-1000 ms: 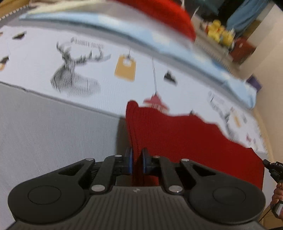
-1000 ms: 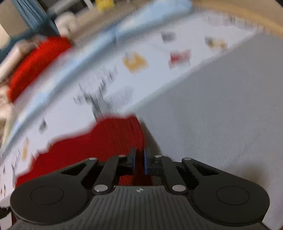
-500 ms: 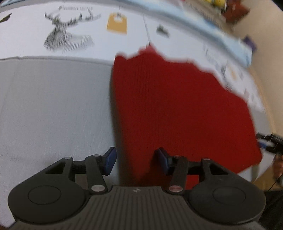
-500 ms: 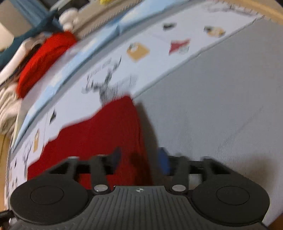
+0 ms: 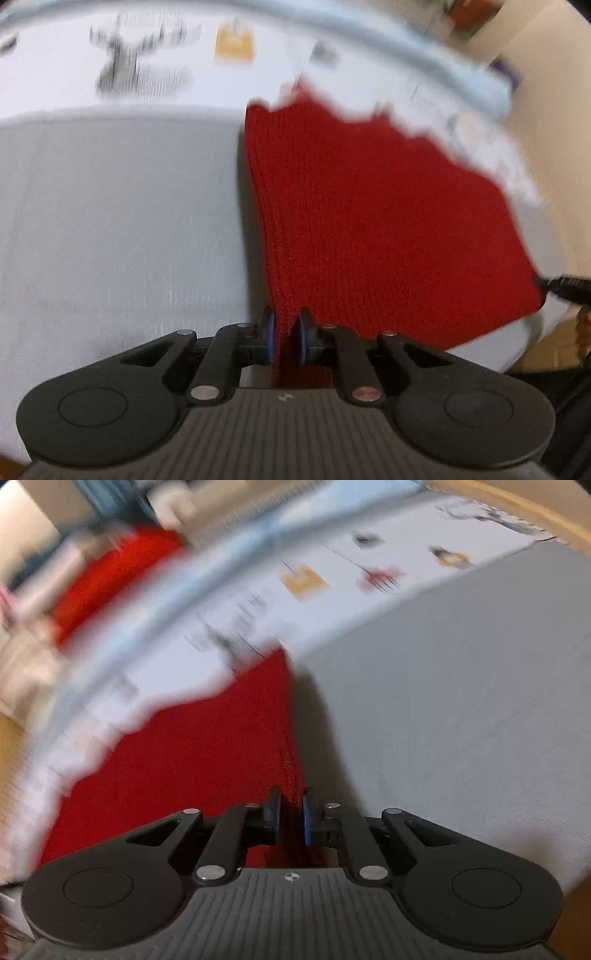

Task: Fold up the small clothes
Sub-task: 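Lower the folded hem onto the sweater and release with both tools, then open both tools and pull them back from the folded sweater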

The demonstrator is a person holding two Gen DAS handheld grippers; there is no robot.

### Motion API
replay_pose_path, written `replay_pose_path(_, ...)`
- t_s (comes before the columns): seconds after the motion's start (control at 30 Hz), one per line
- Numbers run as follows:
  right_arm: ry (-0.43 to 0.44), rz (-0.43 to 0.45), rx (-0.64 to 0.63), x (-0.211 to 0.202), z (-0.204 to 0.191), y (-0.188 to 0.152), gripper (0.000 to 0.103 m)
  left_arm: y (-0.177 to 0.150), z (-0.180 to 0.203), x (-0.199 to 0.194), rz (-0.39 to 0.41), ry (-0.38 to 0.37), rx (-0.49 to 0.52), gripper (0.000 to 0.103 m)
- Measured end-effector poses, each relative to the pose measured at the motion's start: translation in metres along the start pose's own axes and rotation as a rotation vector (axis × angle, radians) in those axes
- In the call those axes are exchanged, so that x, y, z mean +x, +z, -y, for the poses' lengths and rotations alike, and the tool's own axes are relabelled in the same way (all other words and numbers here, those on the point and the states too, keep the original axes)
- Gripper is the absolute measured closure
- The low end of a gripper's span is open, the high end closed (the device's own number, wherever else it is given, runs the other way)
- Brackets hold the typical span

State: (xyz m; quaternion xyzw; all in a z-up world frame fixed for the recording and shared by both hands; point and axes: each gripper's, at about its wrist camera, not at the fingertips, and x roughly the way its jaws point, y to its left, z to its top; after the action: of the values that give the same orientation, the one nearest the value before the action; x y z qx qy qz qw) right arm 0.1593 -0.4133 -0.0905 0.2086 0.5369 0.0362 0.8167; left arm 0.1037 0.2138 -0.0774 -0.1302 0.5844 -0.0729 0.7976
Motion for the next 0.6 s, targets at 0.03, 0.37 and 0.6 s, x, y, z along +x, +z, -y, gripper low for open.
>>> replay_pose_path(0.03, -0.008, -0.04, -0.01, 0.009, -0.002, -0.002, 0.092, 0.0, 0.004, 0.001, -0.003, 0.018, 0.026, 0.081)
replay_pose_path(0.37, 0.021, 0.094, -0.091, -0.016, -0.013, -0.004, 0.077, -0.001, 0.023, -0.028, 0.136, -0.048, 0.133, 0.076)
replay_pose_path(0.6, -0.07, -0.051, -0.258, 0.012, -0.039, -0.022, 0.077, -0.004, 0.035, -0.005, 0.037, 0.064, 0.193, 0.076)
